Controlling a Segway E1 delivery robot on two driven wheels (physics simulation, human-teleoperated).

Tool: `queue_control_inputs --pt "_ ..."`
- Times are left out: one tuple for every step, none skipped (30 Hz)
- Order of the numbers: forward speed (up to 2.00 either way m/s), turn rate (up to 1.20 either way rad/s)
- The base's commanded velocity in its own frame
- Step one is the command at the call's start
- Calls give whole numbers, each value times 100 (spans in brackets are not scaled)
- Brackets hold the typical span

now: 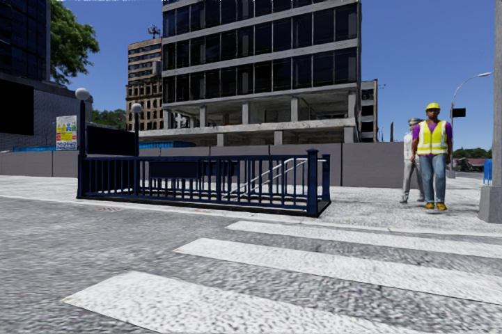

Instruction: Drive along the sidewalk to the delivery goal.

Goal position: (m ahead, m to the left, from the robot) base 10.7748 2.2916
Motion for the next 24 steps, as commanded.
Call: queue_control_inputs --pt "116 21" --pt "116 21" --pt "116 21" --pt "116 21" --pt "116 21" --pt "116 21" --pt "116 21" --pt "116 21" --pt "116 21" --pt "116 21" --pt "116 21" --pt "116 20" --pt "116 7" --pt "117 0" --pt "117 0" --pt "117 0" --pt "117 0" --pt "117 0" --pt "117 0" --pt "117 0" --pt "117 0" --pt "117 0" --pt "117 0" --pt "117 0"
